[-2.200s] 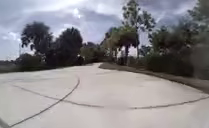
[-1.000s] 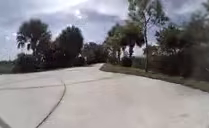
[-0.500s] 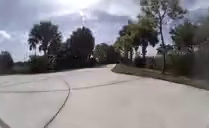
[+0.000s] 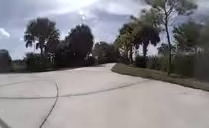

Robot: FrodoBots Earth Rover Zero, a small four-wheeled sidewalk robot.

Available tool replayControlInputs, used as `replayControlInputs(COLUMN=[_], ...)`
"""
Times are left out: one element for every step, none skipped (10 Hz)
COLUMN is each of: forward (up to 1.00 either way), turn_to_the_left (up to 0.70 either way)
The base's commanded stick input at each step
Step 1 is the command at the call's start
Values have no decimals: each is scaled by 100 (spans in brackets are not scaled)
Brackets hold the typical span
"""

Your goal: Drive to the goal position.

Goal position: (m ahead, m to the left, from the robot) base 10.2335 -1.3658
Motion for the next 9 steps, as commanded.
replayControlInputs(forward=[85,85,85,85,85,85,85,85,85], turn_to_the_left=[15,0,0,0,0,2,4,34,10])
